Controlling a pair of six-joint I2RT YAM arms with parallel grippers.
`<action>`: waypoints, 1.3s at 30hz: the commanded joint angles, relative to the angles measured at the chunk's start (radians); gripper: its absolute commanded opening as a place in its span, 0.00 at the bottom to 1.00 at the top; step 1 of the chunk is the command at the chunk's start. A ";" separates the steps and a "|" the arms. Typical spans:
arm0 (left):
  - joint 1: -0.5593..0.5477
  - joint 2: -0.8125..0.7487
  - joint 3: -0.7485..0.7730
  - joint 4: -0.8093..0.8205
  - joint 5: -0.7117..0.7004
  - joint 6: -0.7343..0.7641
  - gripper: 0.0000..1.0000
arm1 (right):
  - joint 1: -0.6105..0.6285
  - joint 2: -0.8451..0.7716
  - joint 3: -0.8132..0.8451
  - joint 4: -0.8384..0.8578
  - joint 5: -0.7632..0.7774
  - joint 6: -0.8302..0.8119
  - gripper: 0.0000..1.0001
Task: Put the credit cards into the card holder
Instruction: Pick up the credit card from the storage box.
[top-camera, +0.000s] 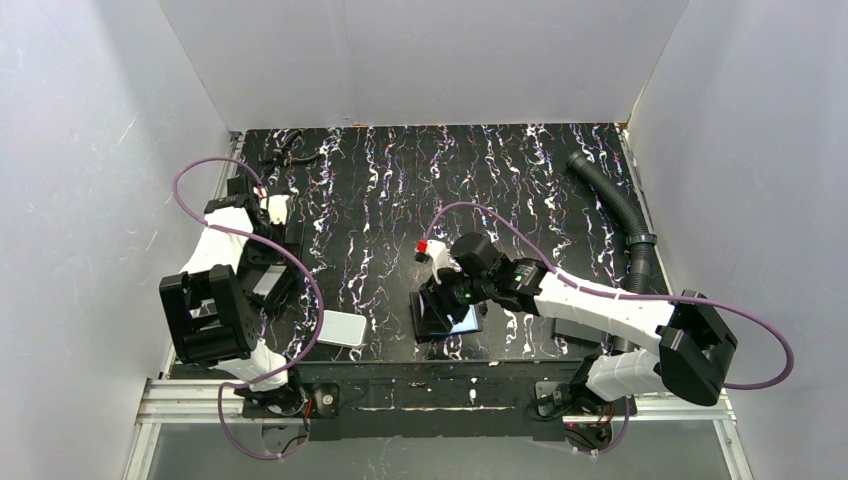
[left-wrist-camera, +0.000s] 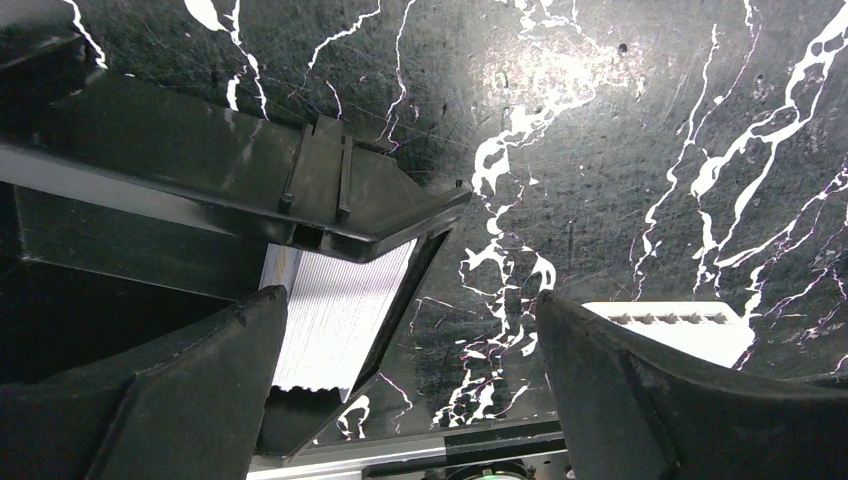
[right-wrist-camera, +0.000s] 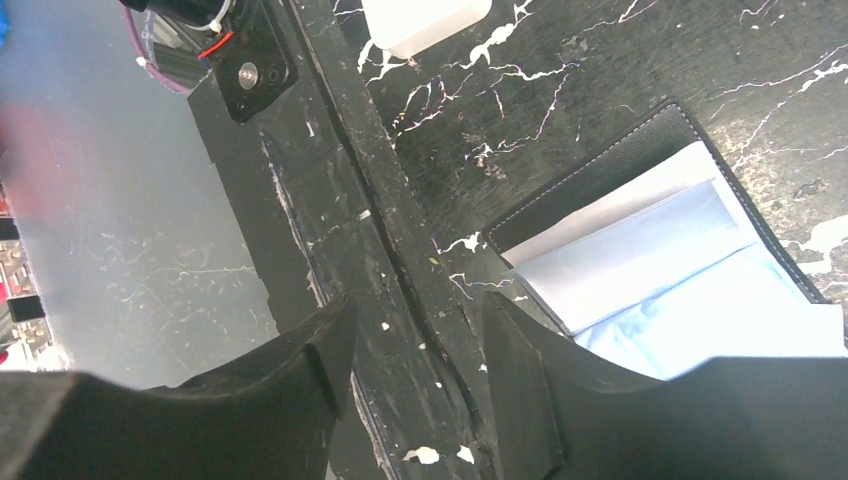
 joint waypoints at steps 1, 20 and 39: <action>0.007 0.012 -0.026 0.023 -0.001 -0.010 0.94 | -0.009 -0.011 0.019 0.025 0.015 0.004 0.59; 0.006 0.031 -0.027 0.028 0.035 -0.033 0.89 | -0.031 -0.001 0.029 0.025 -0.012 0.002 0.61; 0.005 -0.032 -0.051 0.022 0.051 -0.041 0.46 | -0.031 -0.015 0.024 0.022 -0.014 0.001 0.61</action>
